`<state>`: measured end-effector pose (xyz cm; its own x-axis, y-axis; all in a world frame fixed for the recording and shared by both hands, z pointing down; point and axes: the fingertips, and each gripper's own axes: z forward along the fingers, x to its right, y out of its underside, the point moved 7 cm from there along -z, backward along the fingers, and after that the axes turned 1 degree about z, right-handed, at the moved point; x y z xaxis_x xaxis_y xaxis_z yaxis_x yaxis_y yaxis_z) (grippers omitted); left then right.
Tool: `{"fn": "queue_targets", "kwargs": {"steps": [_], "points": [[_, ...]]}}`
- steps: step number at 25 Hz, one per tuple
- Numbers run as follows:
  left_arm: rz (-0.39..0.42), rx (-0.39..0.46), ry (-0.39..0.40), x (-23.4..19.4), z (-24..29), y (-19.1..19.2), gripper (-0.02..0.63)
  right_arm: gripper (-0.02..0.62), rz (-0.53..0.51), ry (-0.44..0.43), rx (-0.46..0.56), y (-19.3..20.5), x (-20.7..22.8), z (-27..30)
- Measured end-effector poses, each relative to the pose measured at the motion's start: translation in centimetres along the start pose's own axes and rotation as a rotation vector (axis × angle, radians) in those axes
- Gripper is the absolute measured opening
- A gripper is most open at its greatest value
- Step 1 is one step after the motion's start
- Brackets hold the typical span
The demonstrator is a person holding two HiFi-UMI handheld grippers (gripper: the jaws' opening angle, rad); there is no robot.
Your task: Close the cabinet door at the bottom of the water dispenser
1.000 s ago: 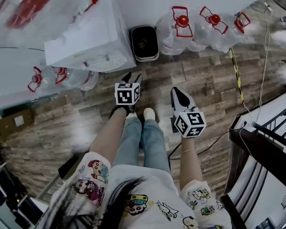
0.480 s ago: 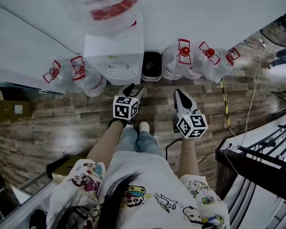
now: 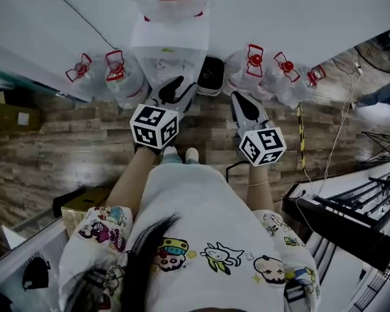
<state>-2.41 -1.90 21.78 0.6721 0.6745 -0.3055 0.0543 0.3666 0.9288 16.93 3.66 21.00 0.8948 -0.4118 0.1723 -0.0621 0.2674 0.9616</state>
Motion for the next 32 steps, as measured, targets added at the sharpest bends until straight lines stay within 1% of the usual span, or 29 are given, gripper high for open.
{"fn": "queue_targets", "kwargs": {"steps": [4, 6, 10, 12, 16, 20, 23, 28, 32], "points": [[0.01, 0.055, 0.006, 1.0, -3.2, -1.4, 0.146, 0.011, -0.03, -0.045, 0.015, -1.1, -1.6, 0.0], [0.012, 0.065, 0.001, 1.3, -4.5, -1.4, 0.128, 0.009, -0.042, -0.056, 0.024, -1.6, -2.0, 0.0], [0.026, 0.067, -0.024, 1.7, -6.3, -1.0, 0.115, 0.009, -0.07, -0.075, 0.045, -2.6, -2.5, 0.1], [0.015, 0.072, -0.035, 1.7, -6.9, -0.8, 0.1, 0.009, -0.078, -0.078, 0.053, -3.0, -2.5, 0.2], [0.011, 0.082, -0.065, 1.2, -7.7, -0.7, 0.049, 0.009, -0.083, -0.077, 0.058, -3.3, -2.3, 0.5], [0.002, 0.099, -0.088, 0.3, -8.2, -0.8, 0.002, 0.009, -0.077, -0.058, 0.063, -3.1, -2.3, 0.6], [0.003, 0.11, -0.089, -0.3, -8.4, -0.9, 0.0, 0.009, -0.061, -0.042, 0.068, -2.7, -2.5, 0.8], [0.019, 0.095, -0.095, -1.3, -8.4, -0.8, 0.0, 0.009, -0.054, -0.032, 0.059, -2.2, -2.7, 1.3], [0.025, 0.085, -0.081, -1.8, -8.1, -0.8, 0.0, 0.009, -0.046, -0.019, 0.06, -2.1, -2.8, 1.5]]}}
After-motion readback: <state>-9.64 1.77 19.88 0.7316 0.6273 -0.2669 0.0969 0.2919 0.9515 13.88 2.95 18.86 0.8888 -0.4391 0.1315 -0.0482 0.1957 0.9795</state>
